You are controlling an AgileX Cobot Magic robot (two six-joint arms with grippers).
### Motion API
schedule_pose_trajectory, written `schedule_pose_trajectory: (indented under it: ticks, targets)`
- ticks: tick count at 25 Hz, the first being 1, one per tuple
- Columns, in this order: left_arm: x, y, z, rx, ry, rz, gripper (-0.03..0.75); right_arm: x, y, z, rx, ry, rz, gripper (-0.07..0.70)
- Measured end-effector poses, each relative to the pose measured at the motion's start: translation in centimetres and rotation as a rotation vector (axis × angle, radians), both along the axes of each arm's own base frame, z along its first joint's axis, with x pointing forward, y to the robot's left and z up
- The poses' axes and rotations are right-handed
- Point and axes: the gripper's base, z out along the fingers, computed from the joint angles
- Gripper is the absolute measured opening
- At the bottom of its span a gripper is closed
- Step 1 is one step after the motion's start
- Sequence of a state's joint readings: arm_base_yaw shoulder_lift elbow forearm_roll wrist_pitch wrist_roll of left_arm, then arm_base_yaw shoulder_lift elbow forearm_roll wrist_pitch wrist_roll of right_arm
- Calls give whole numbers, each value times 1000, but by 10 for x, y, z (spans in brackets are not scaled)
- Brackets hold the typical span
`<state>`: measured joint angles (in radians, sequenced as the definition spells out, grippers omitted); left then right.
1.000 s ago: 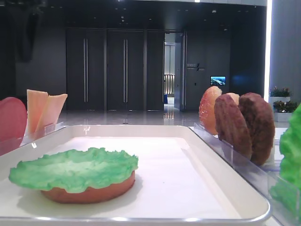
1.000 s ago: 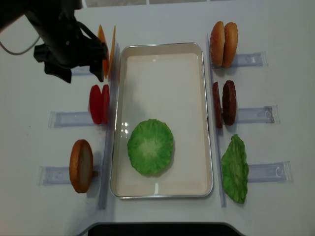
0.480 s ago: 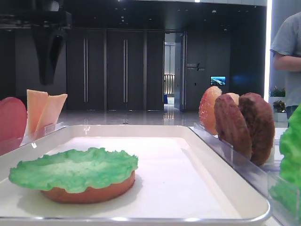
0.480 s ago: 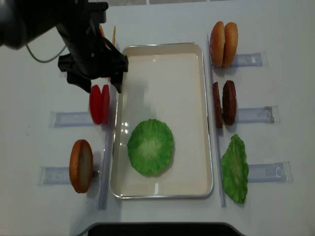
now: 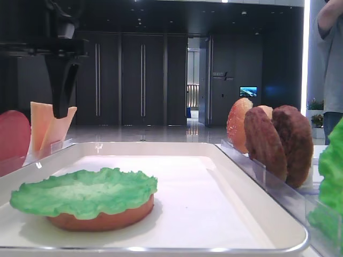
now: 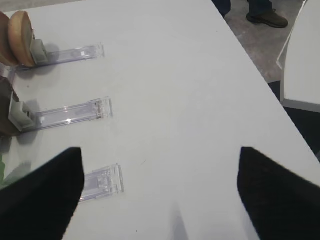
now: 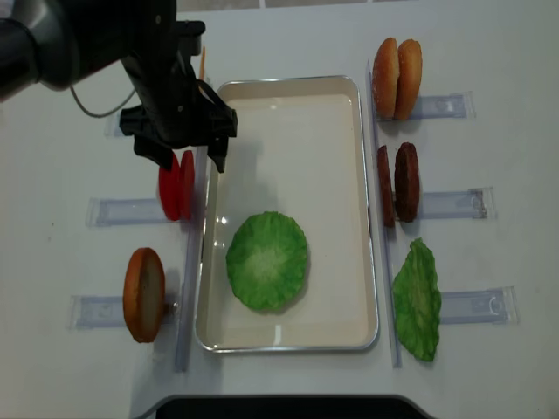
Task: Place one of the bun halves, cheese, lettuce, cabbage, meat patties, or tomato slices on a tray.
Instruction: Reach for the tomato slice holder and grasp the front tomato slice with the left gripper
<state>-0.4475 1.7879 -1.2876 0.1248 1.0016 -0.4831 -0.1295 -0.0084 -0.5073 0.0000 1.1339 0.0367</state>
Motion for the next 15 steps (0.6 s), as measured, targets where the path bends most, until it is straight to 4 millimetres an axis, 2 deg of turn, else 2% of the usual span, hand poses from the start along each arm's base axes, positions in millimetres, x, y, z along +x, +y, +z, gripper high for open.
schedule_pose_trajectory:
  ticks: [15]
  targets:
    - [4,-1,-11,14,16,-9,692,0,0,0,0,0,0,591]
